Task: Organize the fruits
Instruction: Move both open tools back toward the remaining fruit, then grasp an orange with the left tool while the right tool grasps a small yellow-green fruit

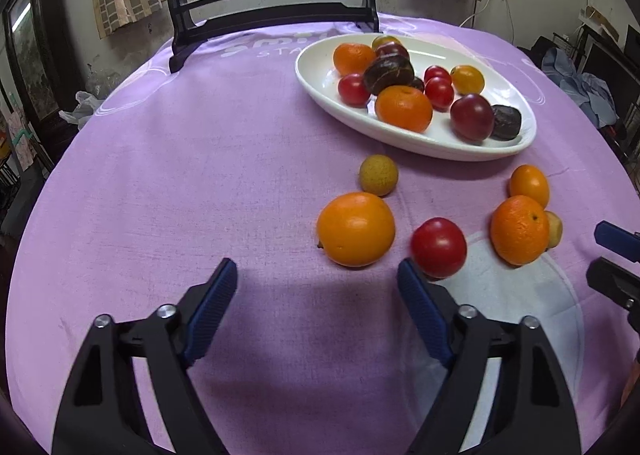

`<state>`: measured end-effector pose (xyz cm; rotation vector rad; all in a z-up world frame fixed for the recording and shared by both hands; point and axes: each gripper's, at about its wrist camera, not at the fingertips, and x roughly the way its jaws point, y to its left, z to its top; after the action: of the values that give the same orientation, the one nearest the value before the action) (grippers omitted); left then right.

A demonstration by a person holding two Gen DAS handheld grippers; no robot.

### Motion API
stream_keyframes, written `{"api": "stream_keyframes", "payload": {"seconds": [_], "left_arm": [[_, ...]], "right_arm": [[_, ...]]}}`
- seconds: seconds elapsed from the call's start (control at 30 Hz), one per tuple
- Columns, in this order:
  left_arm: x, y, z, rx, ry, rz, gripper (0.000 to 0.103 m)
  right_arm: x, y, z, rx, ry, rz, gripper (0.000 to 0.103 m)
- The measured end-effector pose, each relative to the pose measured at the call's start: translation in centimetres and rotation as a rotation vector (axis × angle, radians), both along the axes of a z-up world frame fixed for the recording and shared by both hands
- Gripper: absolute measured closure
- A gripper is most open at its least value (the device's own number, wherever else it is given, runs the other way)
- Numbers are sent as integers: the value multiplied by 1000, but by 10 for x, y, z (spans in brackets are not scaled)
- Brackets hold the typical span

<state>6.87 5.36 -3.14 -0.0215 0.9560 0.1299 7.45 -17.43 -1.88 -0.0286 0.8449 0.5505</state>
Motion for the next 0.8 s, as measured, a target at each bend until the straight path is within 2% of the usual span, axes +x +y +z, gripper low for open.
{"api": "stream_keyframes", "payload": {"seconds": [0.17, 0.23, 0.27, 0.33, 0.57, 0.73, 0.8], "left_arm": [[18, -3, -3, -16, -2, -12, 39], [24, -6, -1, -36, -13, -28, 59], [27, -7, -1, -46, -14, -39, 64], [30, -7, 0, -43, -8, -21, 64], [18, 5, 7, -133, -23, 21, 64], [11, 4, 14, -144, -57, -6, 64], [10, 2, 14, -154, -58, -23, 64]], "right_arm": [[-1, 2, -2, -6, 7, 10, 40], [0, 2, -4, -15, 11, 8, 40], [0, 3, -5, -22, 12, 6, 40], [0, 5, -8, -47, 13, 7, 40], [2, 19, -23, -148, 29, 23, 45], [13, 27, -26, -213, 9, 16, 59], [18, 30, -26, -231, 4, 13, 61]]}}
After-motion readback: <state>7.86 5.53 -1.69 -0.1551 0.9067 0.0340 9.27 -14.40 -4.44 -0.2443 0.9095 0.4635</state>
